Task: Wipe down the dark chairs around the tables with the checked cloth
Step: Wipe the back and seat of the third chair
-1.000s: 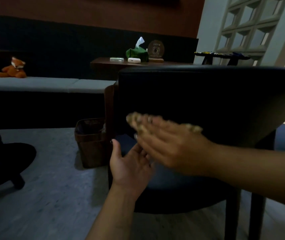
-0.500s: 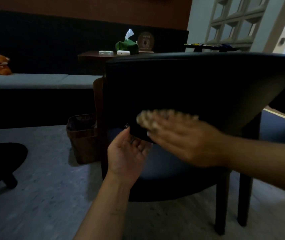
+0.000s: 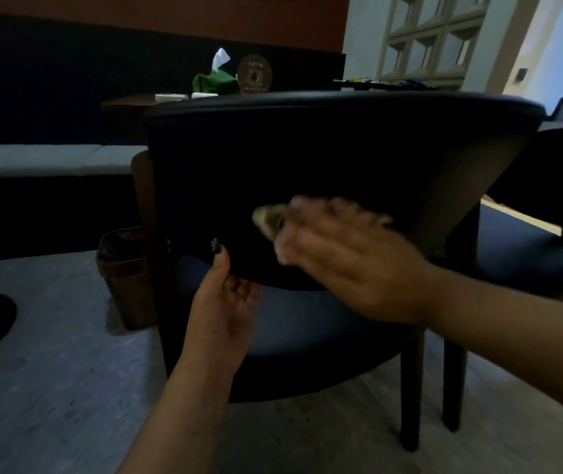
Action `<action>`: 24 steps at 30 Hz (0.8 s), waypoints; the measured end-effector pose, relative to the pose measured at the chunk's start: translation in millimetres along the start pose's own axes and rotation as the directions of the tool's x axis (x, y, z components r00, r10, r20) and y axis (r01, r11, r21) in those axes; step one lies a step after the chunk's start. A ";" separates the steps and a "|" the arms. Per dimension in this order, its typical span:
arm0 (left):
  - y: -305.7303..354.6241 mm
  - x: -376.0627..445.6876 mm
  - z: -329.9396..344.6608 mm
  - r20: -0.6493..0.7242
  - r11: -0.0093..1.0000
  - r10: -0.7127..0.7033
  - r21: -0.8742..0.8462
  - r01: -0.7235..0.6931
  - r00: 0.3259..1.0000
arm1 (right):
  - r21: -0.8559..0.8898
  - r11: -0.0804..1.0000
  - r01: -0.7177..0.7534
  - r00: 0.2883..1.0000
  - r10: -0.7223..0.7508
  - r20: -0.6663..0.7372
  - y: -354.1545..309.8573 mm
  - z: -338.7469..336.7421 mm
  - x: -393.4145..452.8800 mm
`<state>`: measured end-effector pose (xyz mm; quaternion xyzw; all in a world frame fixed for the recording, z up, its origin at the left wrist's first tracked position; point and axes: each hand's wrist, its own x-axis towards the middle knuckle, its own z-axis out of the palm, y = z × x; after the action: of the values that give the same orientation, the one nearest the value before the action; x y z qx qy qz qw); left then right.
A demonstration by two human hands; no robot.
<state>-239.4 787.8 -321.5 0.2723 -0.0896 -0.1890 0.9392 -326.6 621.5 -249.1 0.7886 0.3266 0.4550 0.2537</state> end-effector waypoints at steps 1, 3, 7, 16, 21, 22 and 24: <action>-1.9 -1.2 -0.3 0.015 0.999 0.020 0.026 -0.020 1.000 | 0.051 0.997 0.058 0.994 -0.062 0.085 -4.7 9.1 -9.8; -5.8 -3.5 -0.1 0.039 0.997 0.048 0.060 -0.051 0.998 | 0.087 0.982 0.169 0.960 -0.184 0.212 -7.3 18.7 -22.7; -22.9 -7.0 9.6 0.091 1.000 -0.009 0.026 0.006 0.996 | 0.179 0.981 0.073 0.989 -0.094 0.112 13.1 -10.4 -11.6; -44.0 -12.0 27.7 0.080 0.999 0.042 0.015 -0.044 0.996 | 0.164 0.980 -0.113 0.990 0.126 -0.069 0.8 -1.0 -24.3; -50.1 -11.1 27.8 0.044 0.996 0.064 0.058 -0.066 0.997 | 0.304 0.942 -0.144 0.984 0.168 -0.053 -2.0 -9.1 -29.1; -51.0 -11.2 28.9 0.022 0.995 0.075 0.065 -0.076 0.997 | 0.333 0.929 -0.162 0.965 0.219 -0.141 1.1 -18.7 -21.8; -51.6 -11.8 31.7 0.019 0.994 0.089 0.056 -0.090 0.996 | 0.291 0.936 -0.195 0.896 0.291 -0.334 7.0 -35.7 -4.5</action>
<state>-274.6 737.2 -323.9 0.2931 -0.1148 -0.1464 0.9378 -357.8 617.3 -230.4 0.7484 0.3215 0.5795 0.0263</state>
